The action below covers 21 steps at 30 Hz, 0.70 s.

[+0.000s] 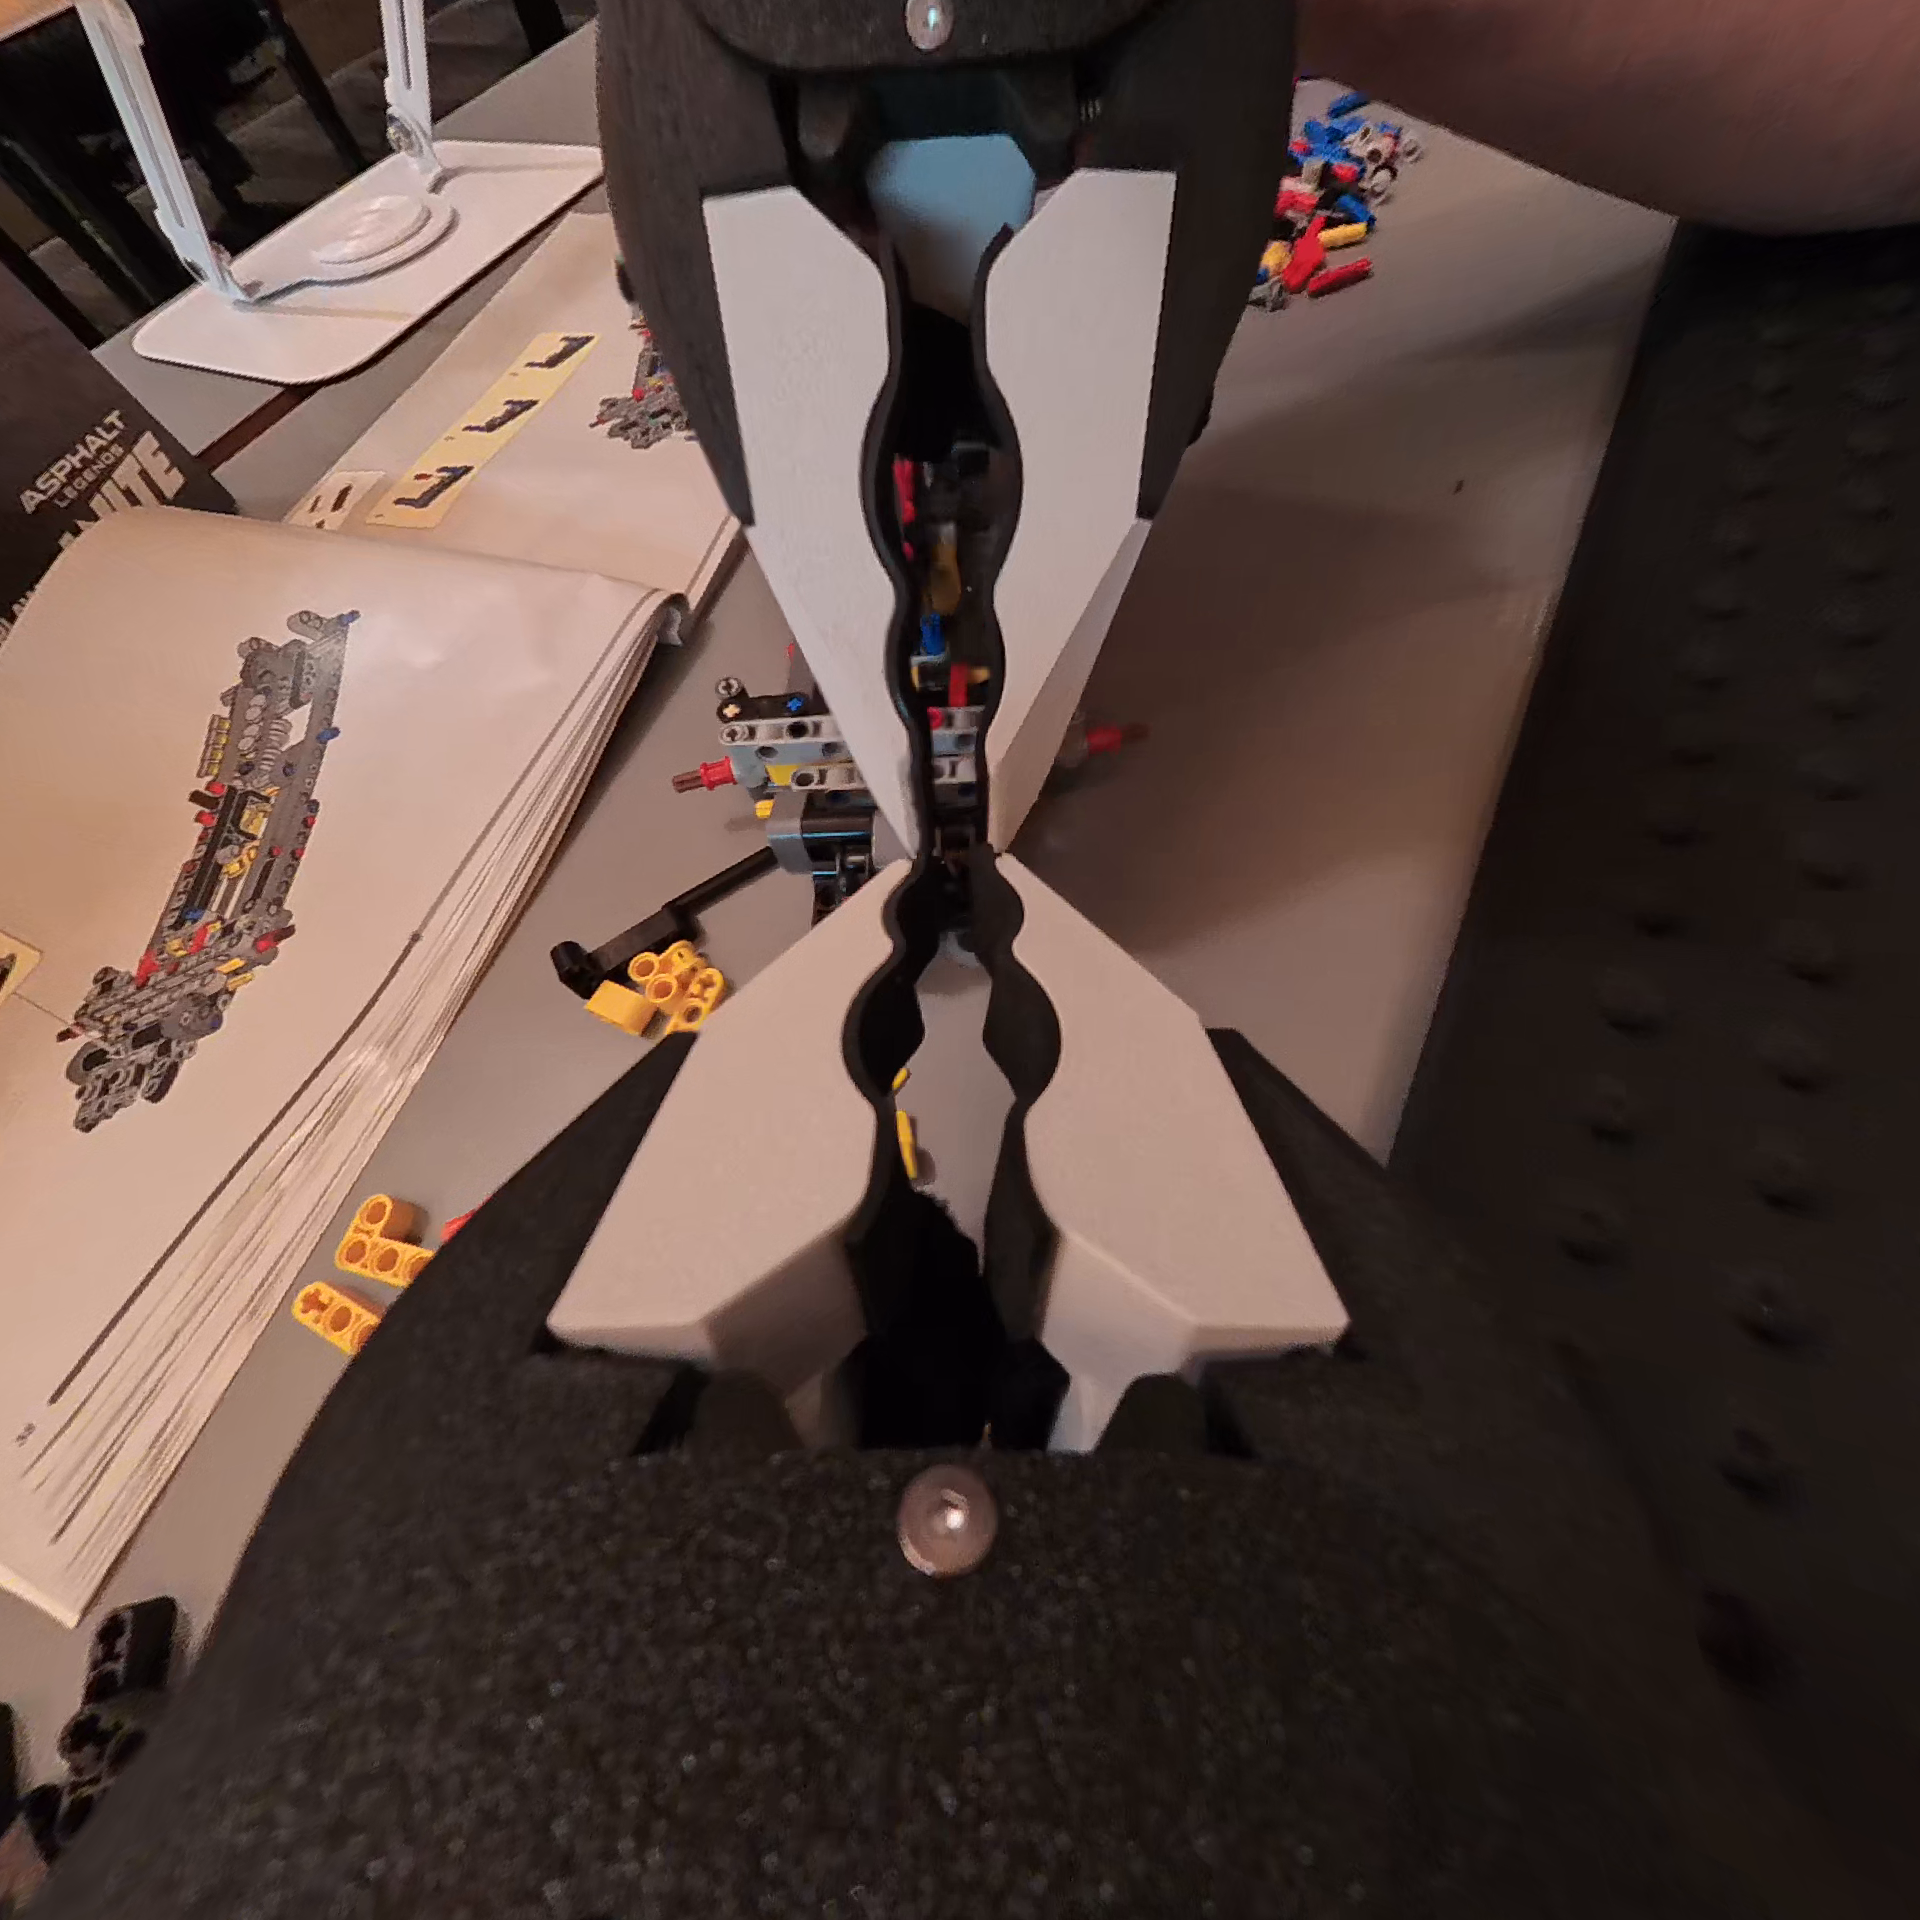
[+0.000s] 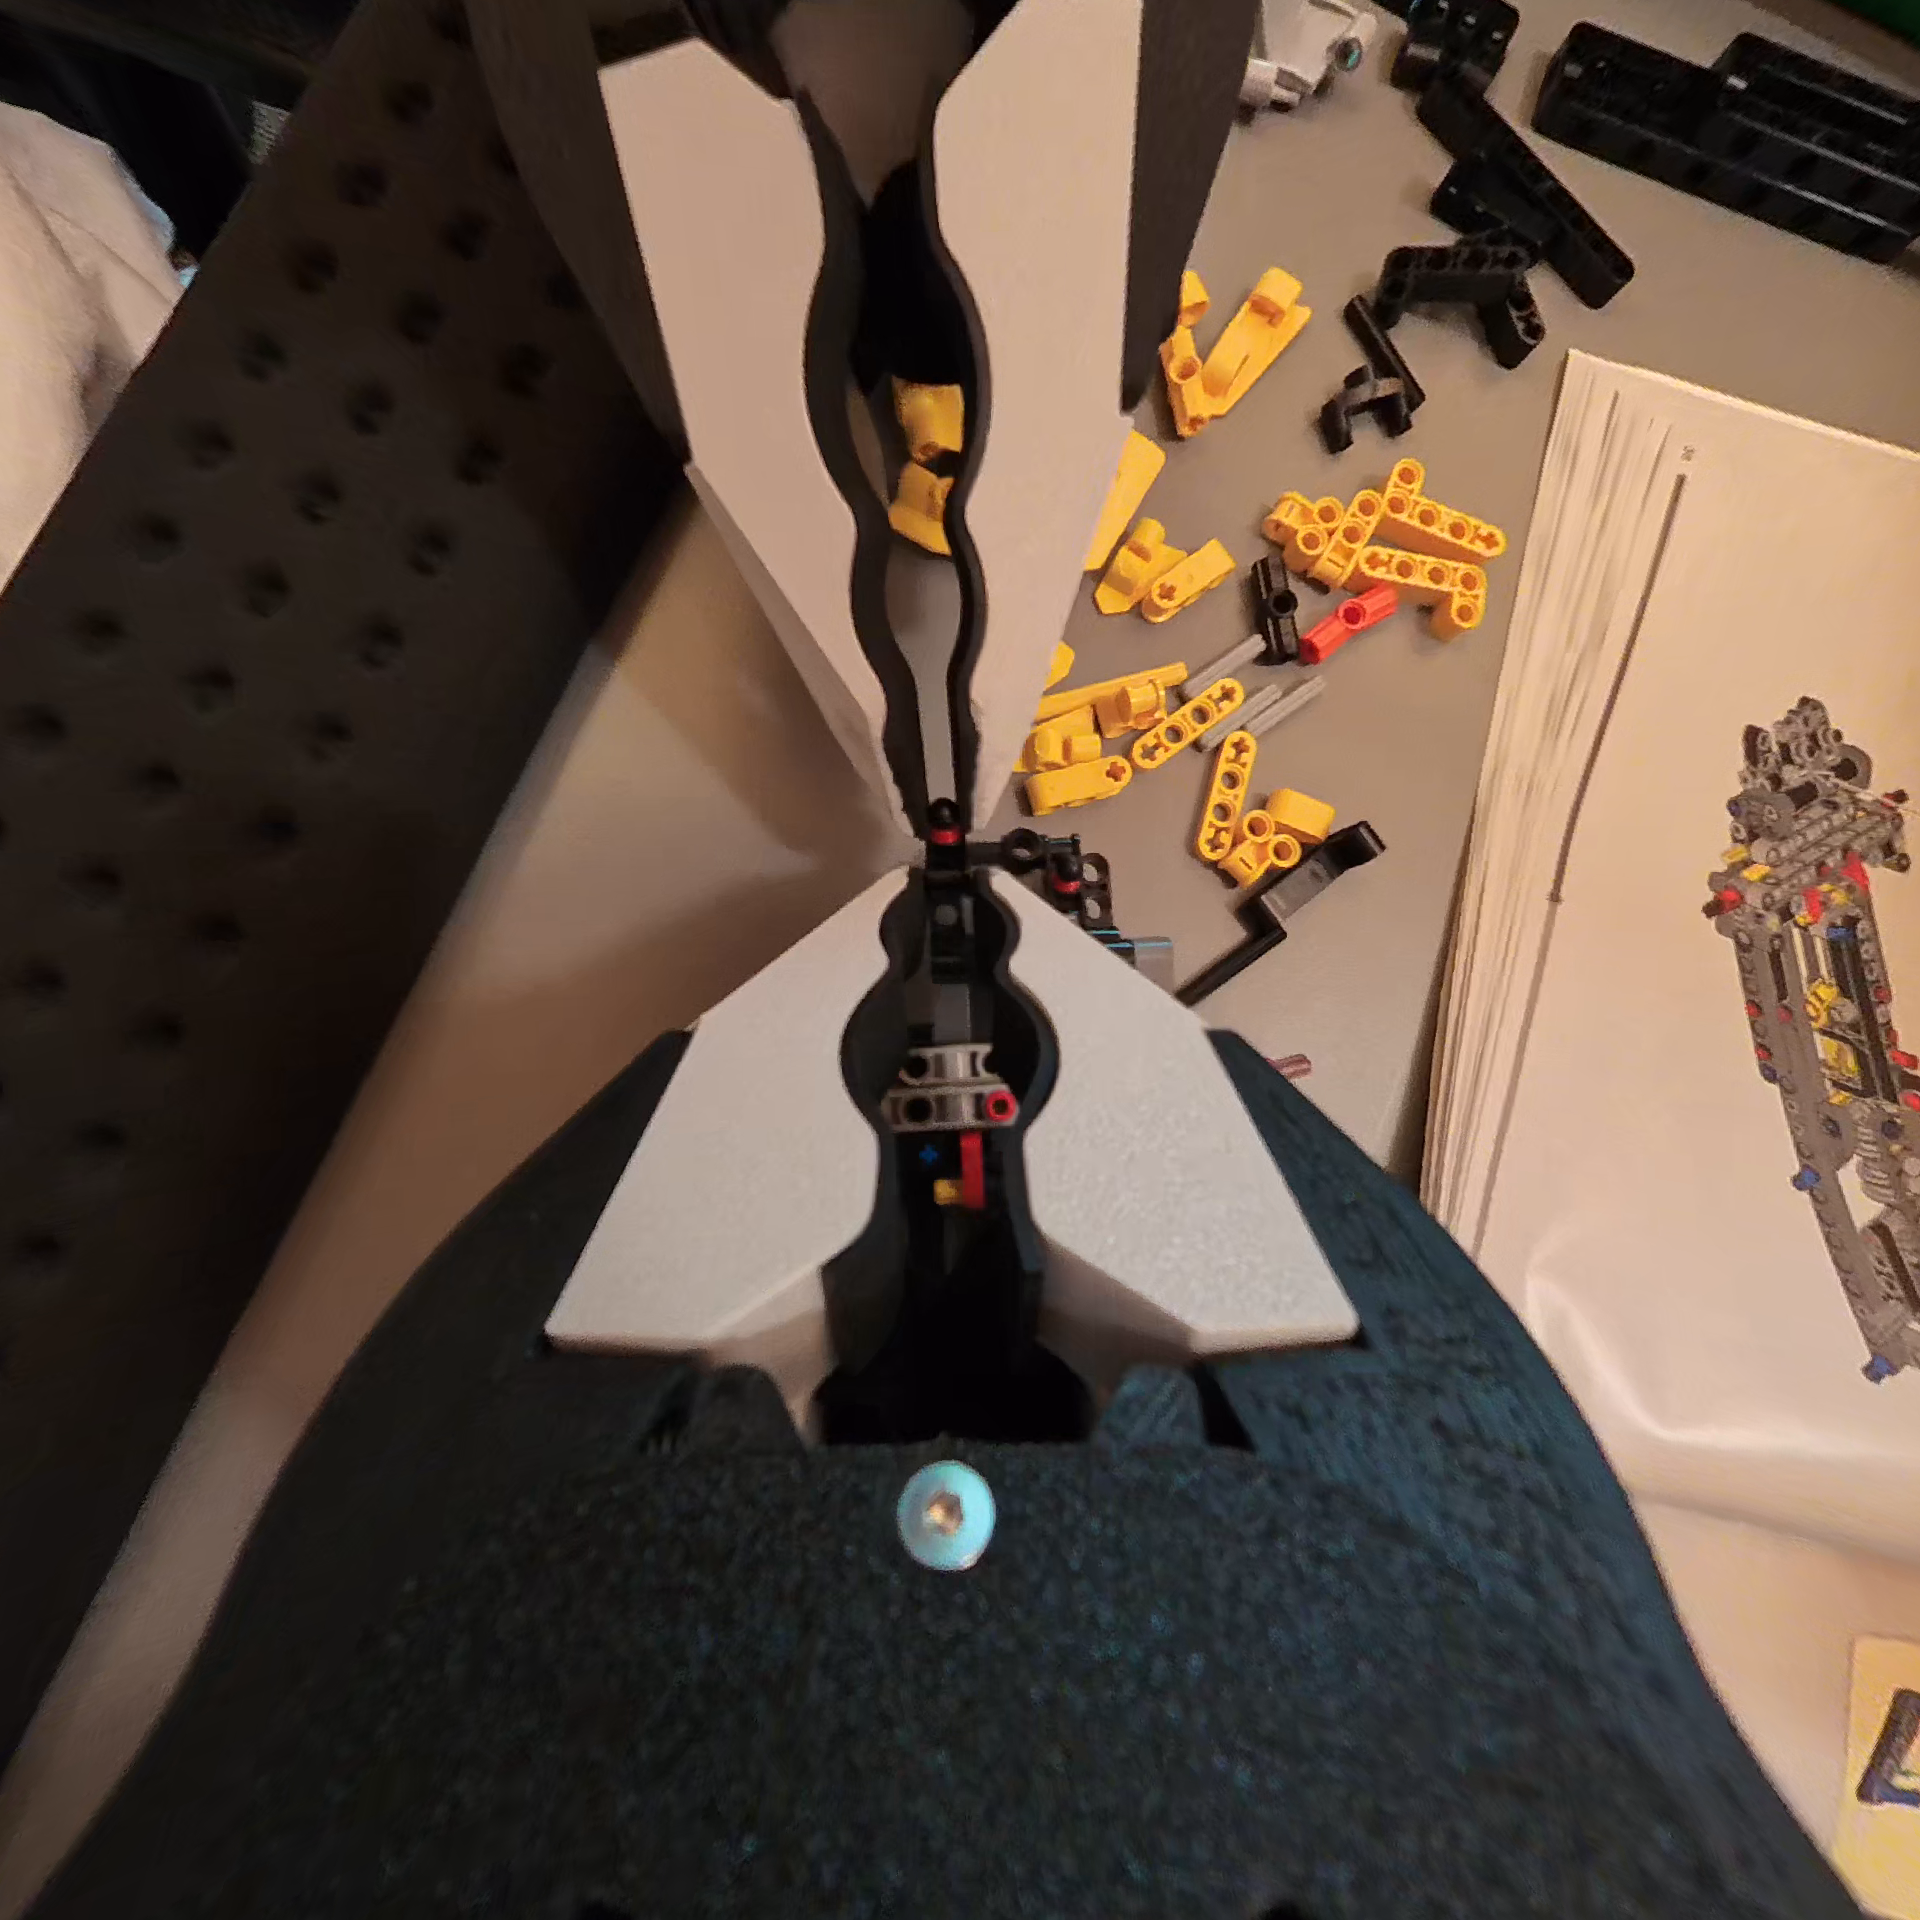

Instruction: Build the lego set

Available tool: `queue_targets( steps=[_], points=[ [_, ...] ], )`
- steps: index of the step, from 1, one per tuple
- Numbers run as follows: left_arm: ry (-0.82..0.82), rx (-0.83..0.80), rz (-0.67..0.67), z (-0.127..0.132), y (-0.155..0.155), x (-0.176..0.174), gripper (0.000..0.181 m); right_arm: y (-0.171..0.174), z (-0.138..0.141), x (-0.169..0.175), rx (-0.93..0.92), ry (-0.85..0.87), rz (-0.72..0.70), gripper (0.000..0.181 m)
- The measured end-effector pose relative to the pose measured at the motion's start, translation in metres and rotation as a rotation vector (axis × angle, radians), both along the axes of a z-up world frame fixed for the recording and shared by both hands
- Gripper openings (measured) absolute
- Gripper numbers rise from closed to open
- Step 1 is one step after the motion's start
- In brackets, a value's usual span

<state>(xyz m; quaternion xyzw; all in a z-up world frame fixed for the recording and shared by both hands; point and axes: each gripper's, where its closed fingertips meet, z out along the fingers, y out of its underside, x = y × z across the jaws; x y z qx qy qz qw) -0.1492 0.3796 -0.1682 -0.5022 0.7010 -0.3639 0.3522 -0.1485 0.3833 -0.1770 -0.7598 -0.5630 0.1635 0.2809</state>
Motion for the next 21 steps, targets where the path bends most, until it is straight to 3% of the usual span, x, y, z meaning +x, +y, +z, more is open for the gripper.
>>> queue_targets(
  steps=[5, 10, 16, 21],
  points=[
    [0.047, 0.05, 0.025, -0.007, 0.004, 0.004, 0.003, 0.009, 0.01, 0.009, 0.068, -0.006, -0.051, 0.045],
    [0.111, 0.079, 0.006, -0.01, -0.002, 0.005, 0.003, 0.011, -0.005, 0.004, 0.044, -0.042, -0.04, 0.061],
    [0.194, 0.071, -0.007, -0.015, -0.006, 0.006, 0.003, 0.012, -0.014, 0.005, -0.005, -0.069, -0.02, 0.059],
    [0.199, 0.07, -0.001, -0.016, -0.001, 0.006, 0.004, 0.011, -0.018, 0.005, 0.001, -0.082, -0.004, 0.038]
  ],
)
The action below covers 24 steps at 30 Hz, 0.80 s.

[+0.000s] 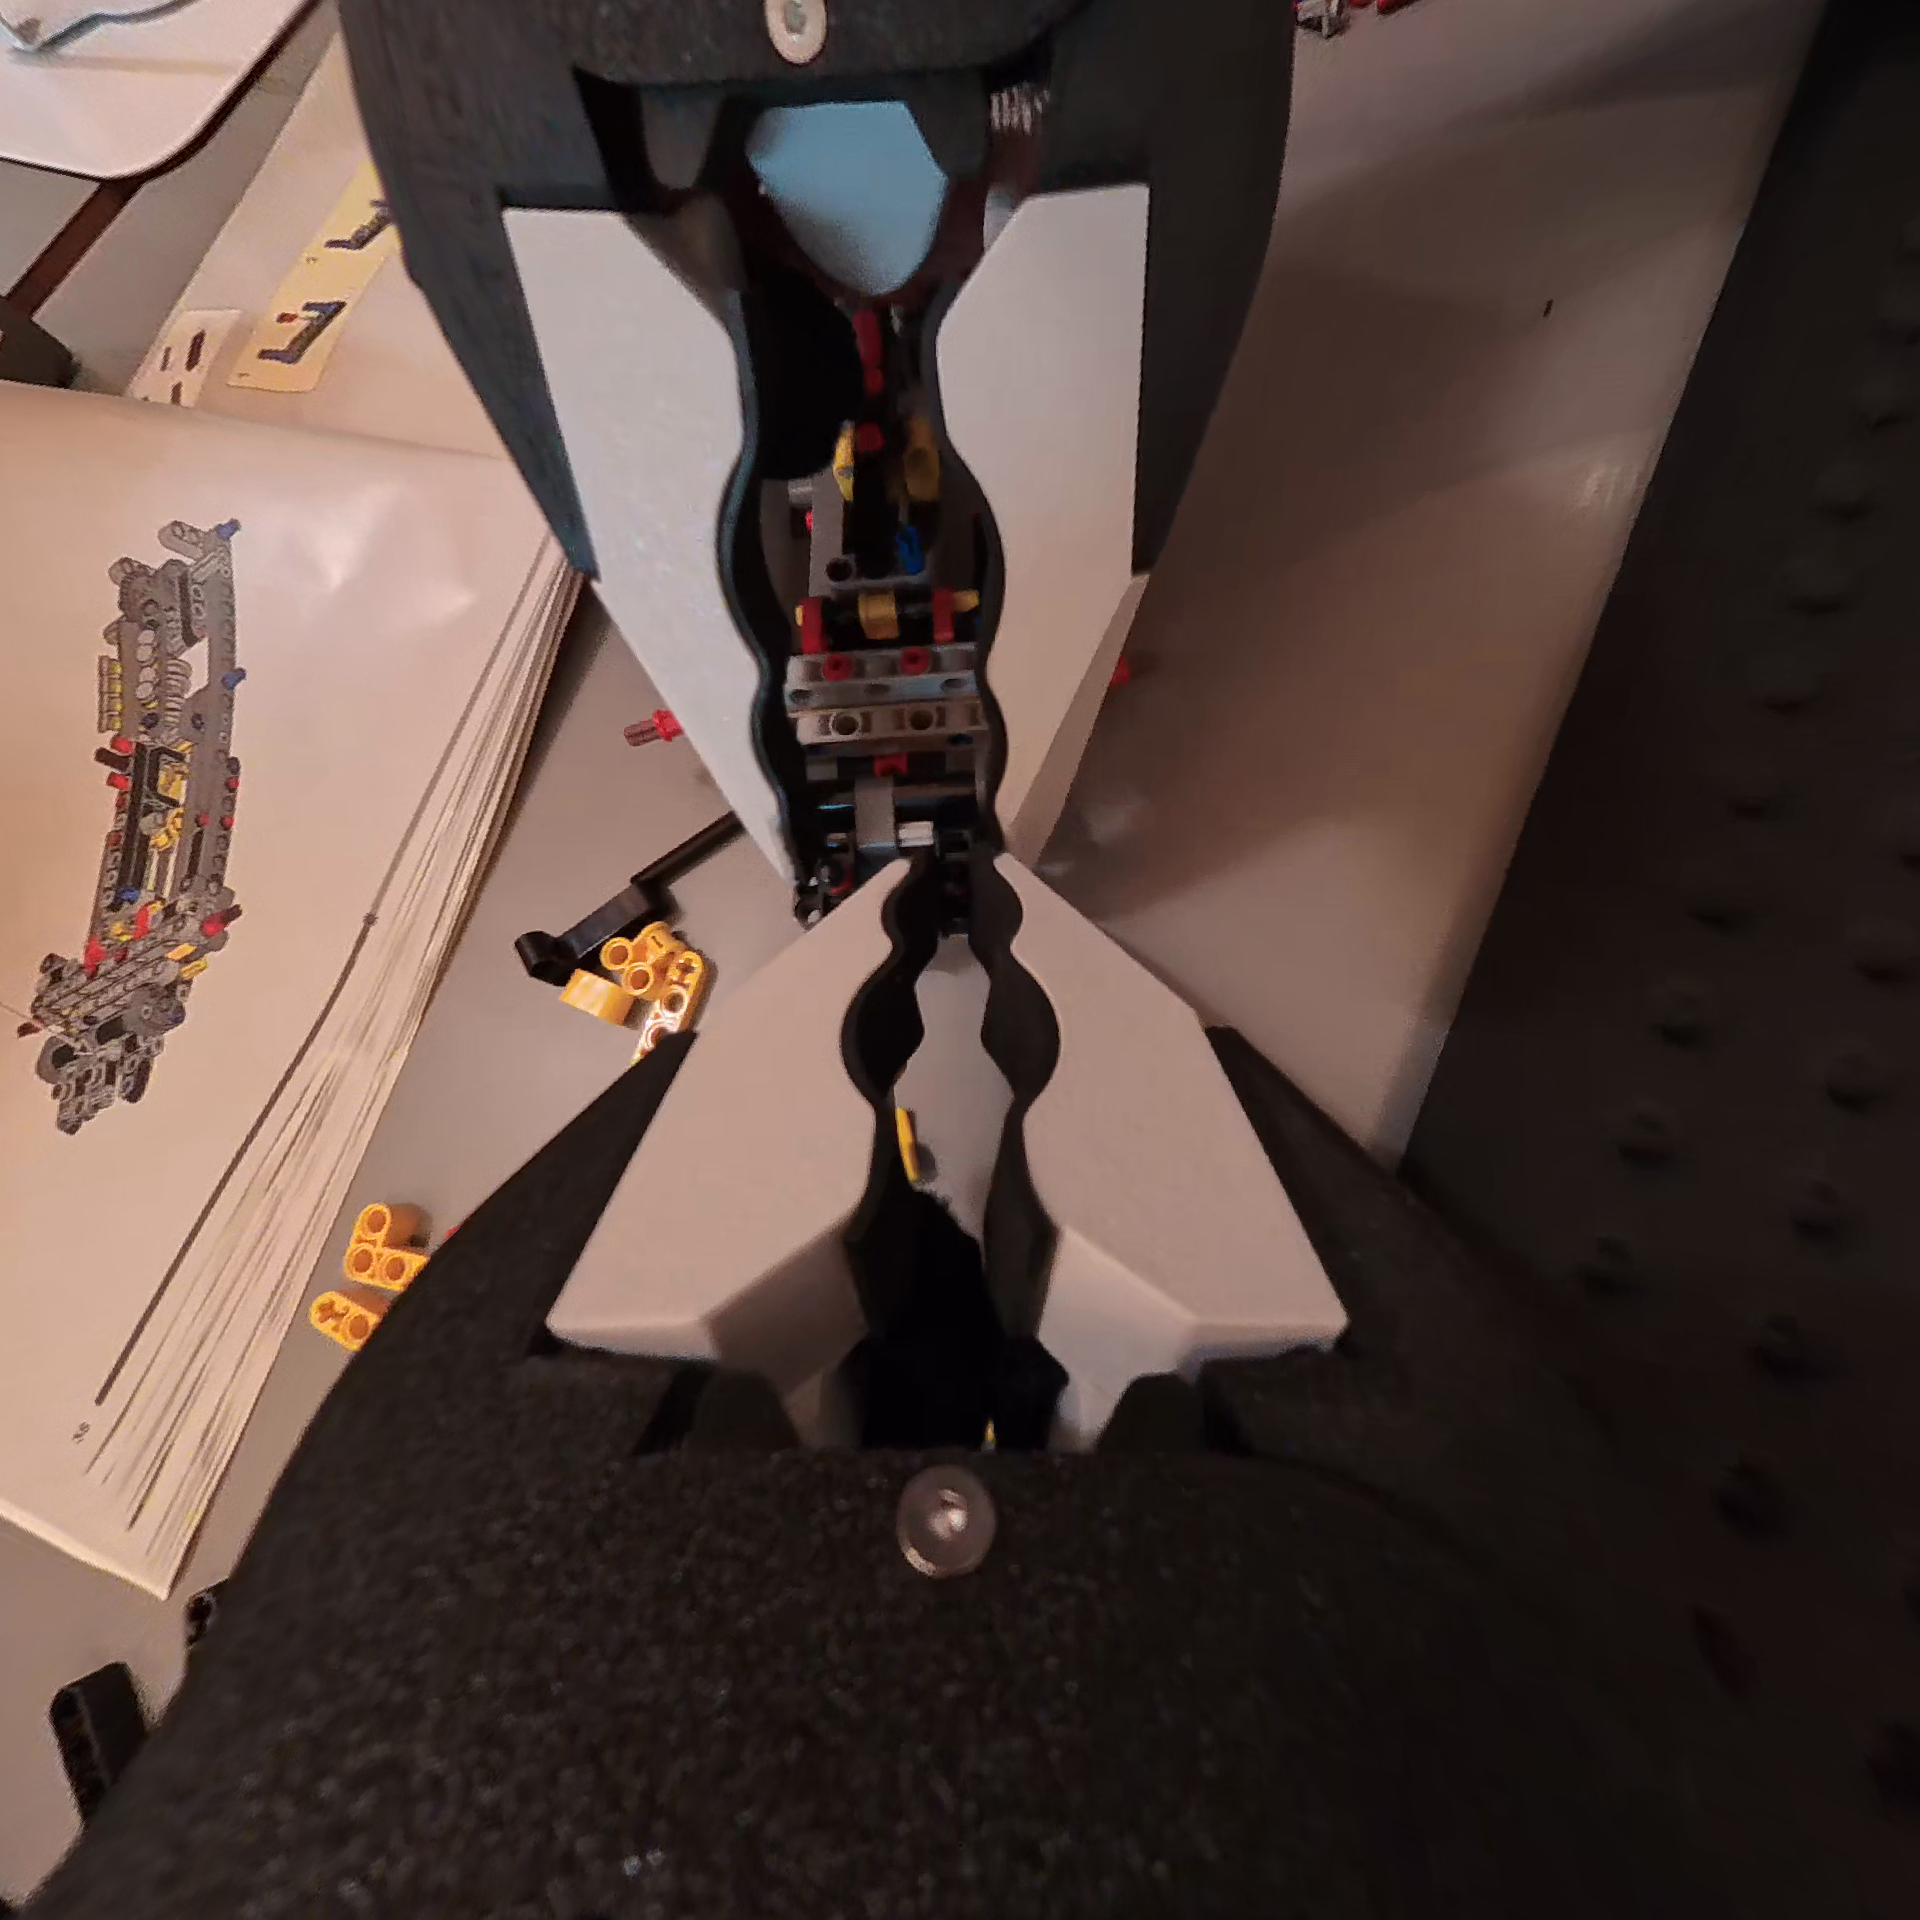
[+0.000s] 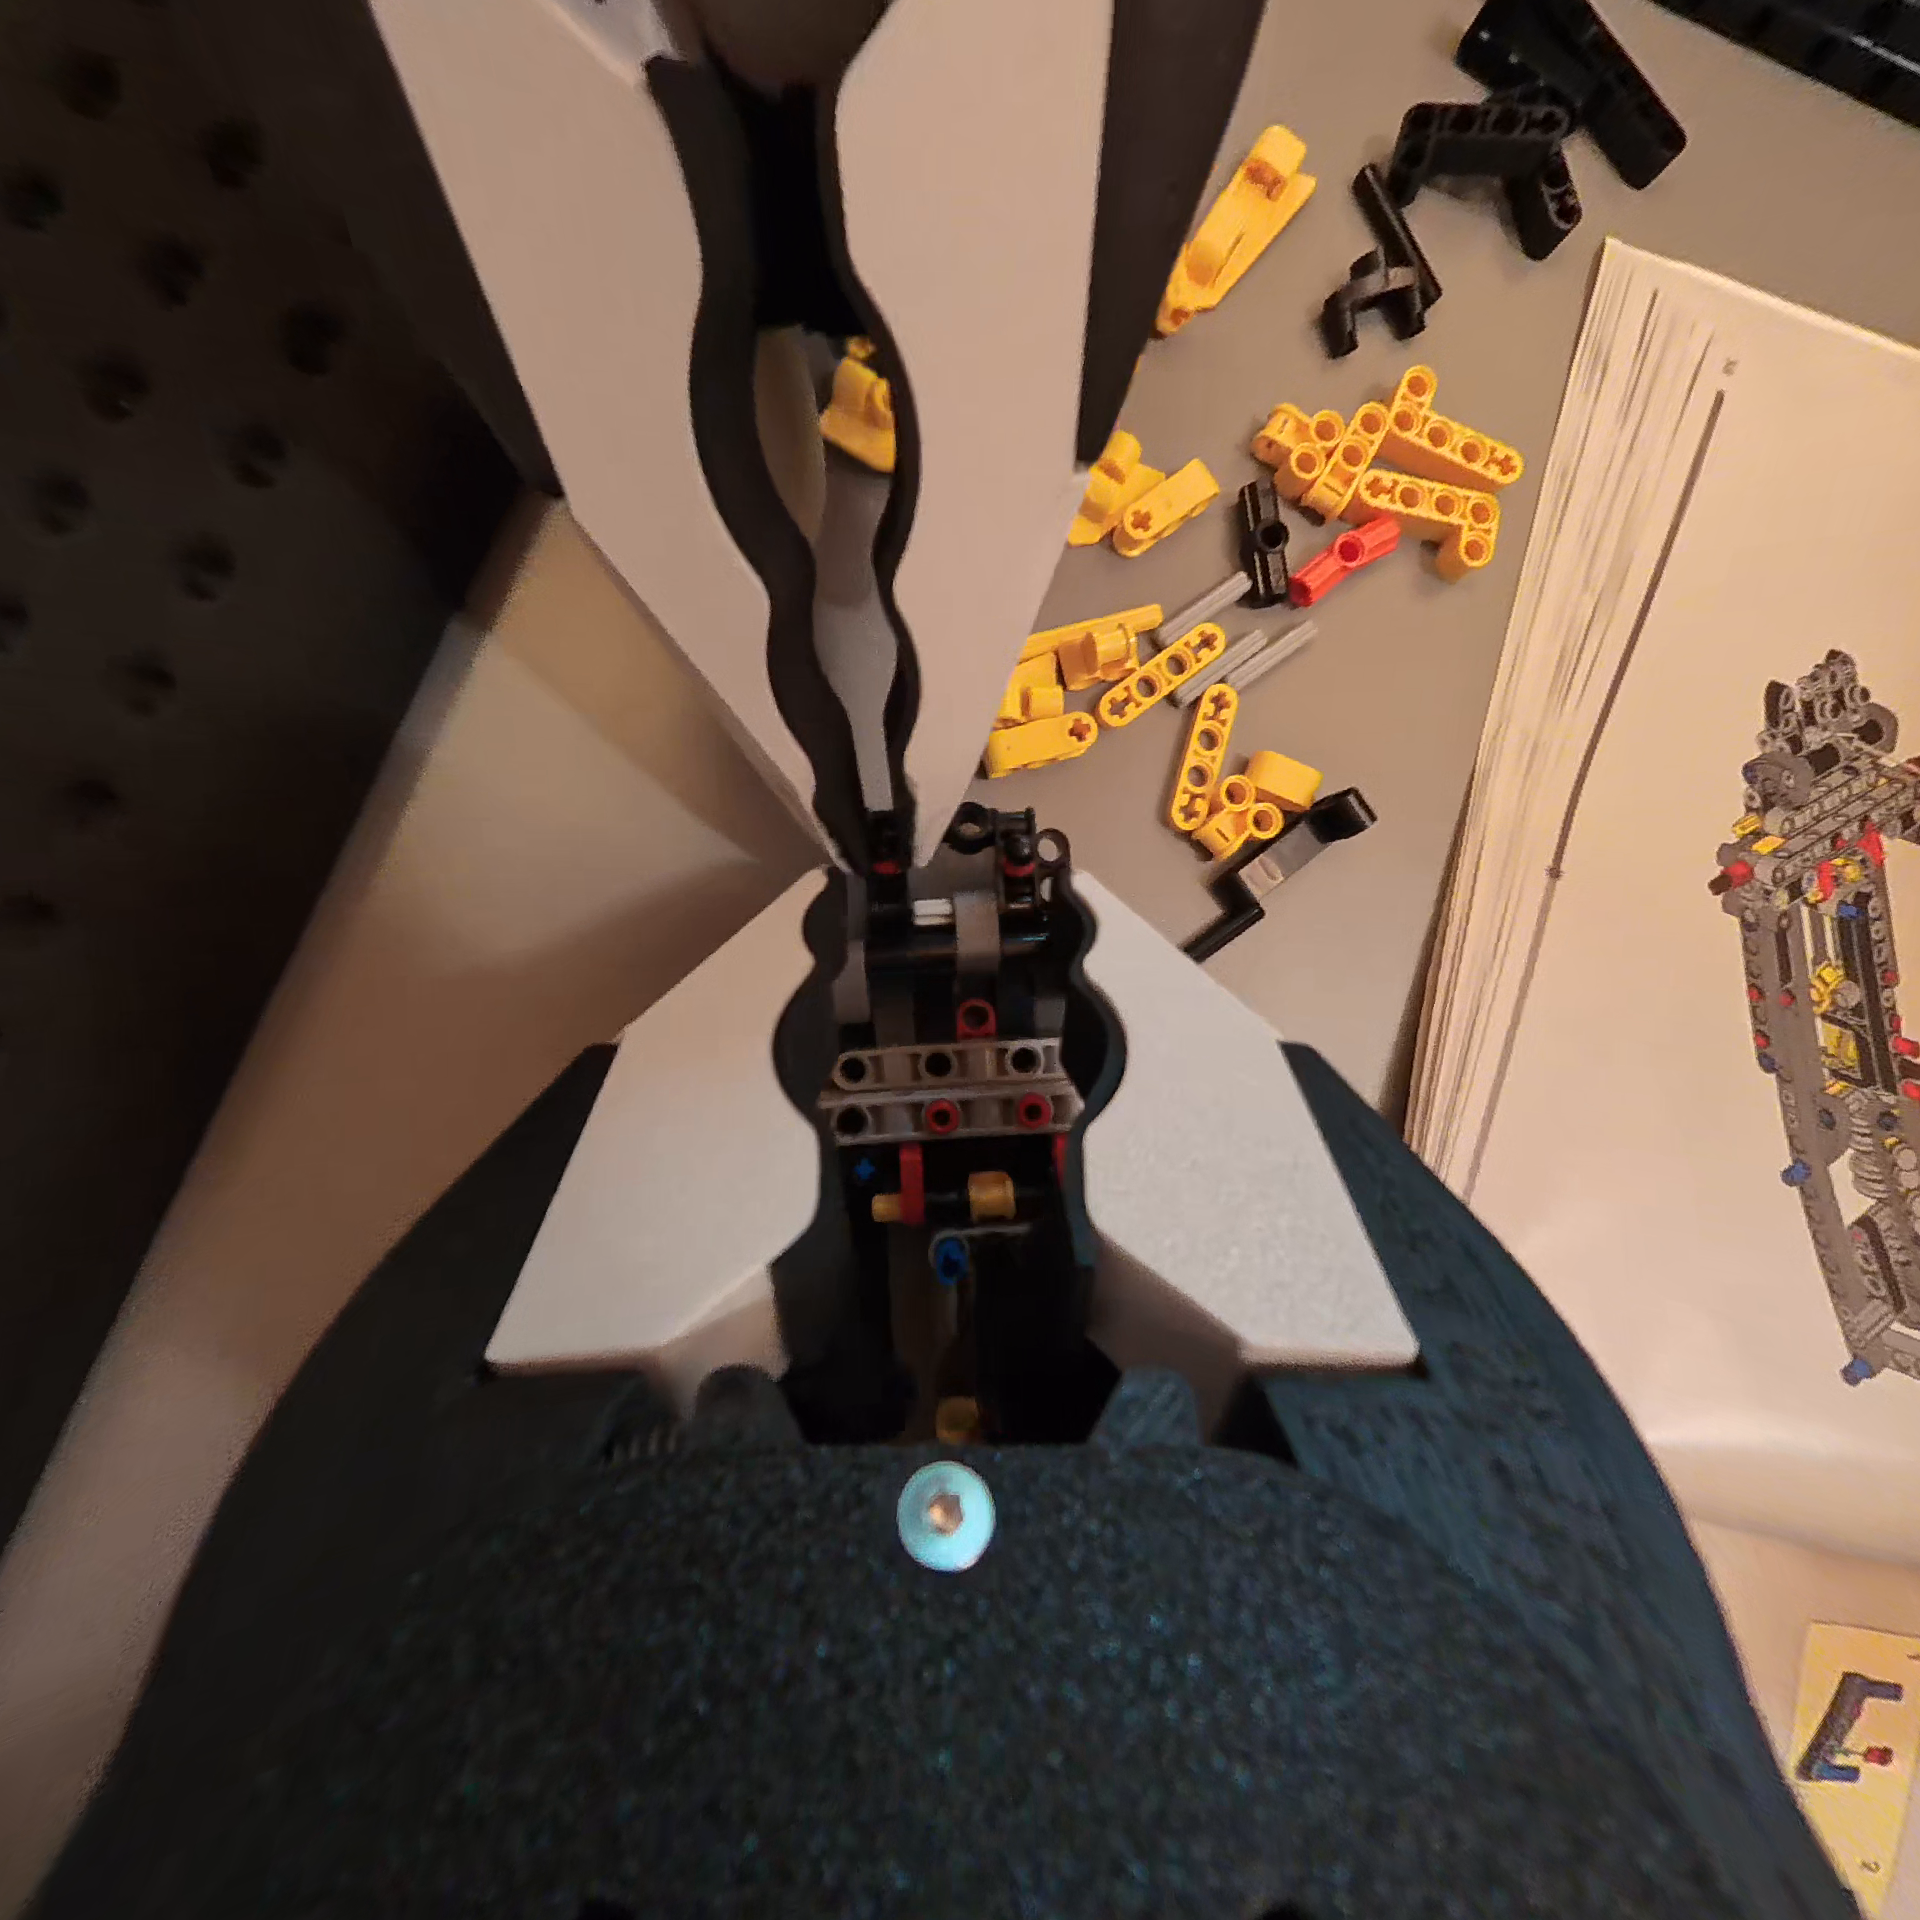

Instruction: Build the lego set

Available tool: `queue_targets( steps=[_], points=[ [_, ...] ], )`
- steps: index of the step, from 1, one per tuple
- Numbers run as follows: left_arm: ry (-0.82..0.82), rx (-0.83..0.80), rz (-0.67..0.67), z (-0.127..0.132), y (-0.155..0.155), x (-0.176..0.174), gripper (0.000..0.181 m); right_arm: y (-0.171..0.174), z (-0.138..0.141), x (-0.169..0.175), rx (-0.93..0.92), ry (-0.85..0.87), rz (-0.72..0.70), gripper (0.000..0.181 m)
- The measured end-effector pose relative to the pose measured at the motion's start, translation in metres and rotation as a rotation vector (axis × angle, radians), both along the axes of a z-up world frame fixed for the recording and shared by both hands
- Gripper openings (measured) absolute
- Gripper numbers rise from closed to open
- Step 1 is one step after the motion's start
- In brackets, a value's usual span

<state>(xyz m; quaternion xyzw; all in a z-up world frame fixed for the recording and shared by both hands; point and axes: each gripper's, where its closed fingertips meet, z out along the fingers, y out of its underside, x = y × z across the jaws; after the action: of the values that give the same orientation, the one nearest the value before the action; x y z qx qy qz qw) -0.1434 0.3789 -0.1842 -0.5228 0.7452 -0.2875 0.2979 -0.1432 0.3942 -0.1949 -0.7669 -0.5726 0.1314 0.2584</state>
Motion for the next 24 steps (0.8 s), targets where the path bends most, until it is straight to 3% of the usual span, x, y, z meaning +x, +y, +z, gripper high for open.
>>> queue_targets(
  steps=[24],
  points=[
    [0.08, 0.035, -0.037, 0.0002, 0.0034, 0.0024, 0.003, 0.0021, -0.0002, 0.0027, 0.014, -0.01, -0.015, 0.032]
  ],
)
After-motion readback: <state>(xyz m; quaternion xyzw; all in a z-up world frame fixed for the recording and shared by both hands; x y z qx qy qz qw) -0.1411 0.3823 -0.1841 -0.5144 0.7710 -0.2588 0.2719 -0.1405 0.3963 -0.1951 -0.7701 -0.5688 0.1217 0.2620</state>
